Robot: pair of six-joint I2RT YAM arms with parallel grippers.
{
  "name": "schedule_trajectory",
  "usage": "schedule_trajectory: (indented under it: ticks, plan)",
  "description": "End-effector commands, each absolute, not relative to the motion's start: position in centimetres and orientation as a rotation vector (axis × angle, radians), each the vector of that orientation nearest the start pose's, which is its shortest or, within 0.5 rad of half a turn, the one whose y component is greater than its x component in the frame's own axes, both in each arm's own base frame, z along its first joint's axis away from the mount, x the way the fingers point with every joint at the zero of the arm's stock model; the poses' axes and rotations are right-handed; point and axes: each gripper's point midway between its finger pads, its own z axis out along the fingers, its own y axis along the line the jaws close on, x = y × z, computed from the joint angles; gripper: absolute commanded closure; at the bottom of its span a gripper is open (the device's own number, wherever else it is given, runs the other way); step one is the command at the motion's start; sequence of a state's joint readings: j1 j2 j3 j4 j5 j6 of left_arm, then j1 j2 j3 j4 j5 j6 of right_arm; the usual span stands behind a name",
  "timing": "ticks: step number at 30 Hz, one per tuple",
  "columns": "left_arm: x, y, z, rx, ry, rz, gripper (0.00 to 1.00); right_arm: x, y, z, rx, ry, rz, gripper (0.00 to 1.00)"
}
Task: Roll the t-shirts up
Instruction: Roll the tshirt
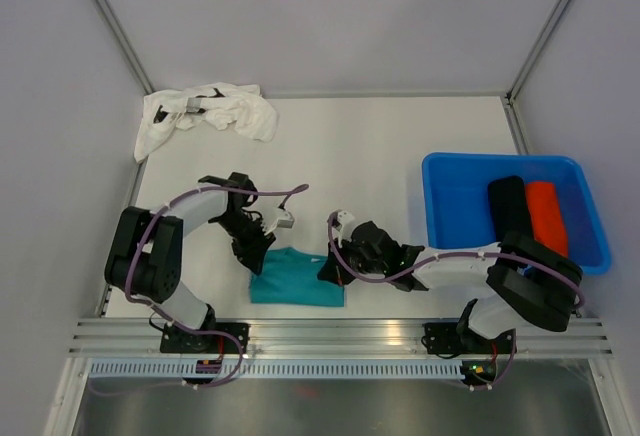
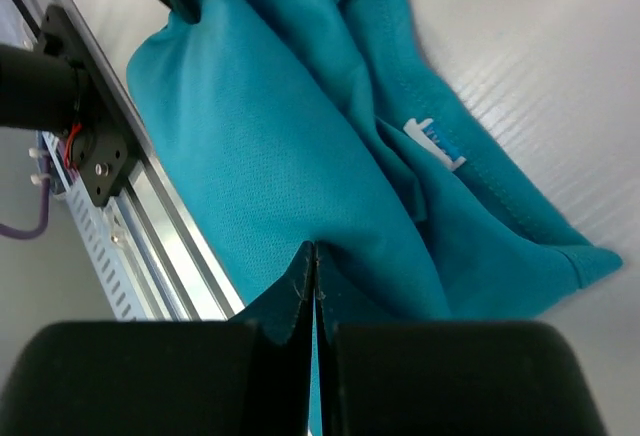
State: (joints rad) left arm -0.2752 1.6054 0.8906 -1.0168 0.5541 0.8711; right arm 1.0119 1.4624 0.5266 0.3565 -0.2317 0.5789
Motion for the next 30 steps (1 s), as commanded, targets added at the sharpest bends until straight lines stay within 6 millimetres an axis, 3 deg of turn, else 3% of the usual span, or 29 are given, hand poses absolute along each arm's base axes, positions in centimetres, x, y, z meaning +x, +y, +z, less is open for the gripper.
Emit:
schedule_trajectory:
  ticks: [1, 3, 9, 13, 15, 16, 20, 21, 22, 23, 26, 30]
  plan:
    - [18.7, -11.4, 4.3, 1.530, 2.509, -0.760, 0.64, 15.0, 34.8, 5.8, -0.498, 2.246, 1.238, 1.00]
    - [19.8, -11.6, 5.3, 1.505, 2.474, -0.701, 0.60, 15.2, 34.1, 4.3, -0.430, 2.314, 1.238, 1.00]
    - [22.2, -12.1, 9.9, 1.489, 2.302, -0.459, 0.55, 15.5, 34.3, 2.8, -0.340, 2.383, 1.260, 1.00]
    - [20.4, -14.3, 12.0, 1.621, 2.112, -0.341, 0.49, 16.1, 33.8, 2.3, -0.296, 2.420, 1.194, 1.00]
    - [18.7, -14.3, 11.1, 1.701, 2.062, -0.289, 0.44, 16.5, 33.7, 2.3, -0.279, 2.422, 1.162, 0.99]
    - [16.9, -14.5, 10.1, 1.779, 2.029, -0.292, 0.39, 16.5, 33.6, 2.3, -0.274, 2.426, 1.160, 1.00]
    - [13.8, -13.2, 6.6, 1.923, 2.046, -0.249, 0.34, 16.8, 33.6, 2.5, -0.273, 2.418, 1.150, 1.00]
    - [13.4, -13.1, 6.3, 1.958, 2.023, -0.243, 0.29, 16.9, 33.6, 2.5, -0.277, 2.416, 1.142, 0.99]
    - [12.7, -13.2, 5.9, 2.000, 1.993, -0.251, 0.10, 16.9, 33.3, 2.3, -0.287, 2.424, 1.118, 0.98]
    - [12.3, -13.3, 5.9, 2.023, 1.965, -0.258, 0.00, 17.0, 33.4, 2.3, -0.290, 2.421, 1.108, 0.97]
    - [11.5, -13.5, 5.3, 2.091, 1.919, -0.238, 0.00, 17.2, 33.3, 2.2, -0.297, 2.425, 1.087, 0.94]
    - [12.3, -13.0, 3.8, 2.101, 1.906, -0.133, 0.00, 17.2, 33.1, 2.1, -0.296, 2.423, 1.082, 0.93]
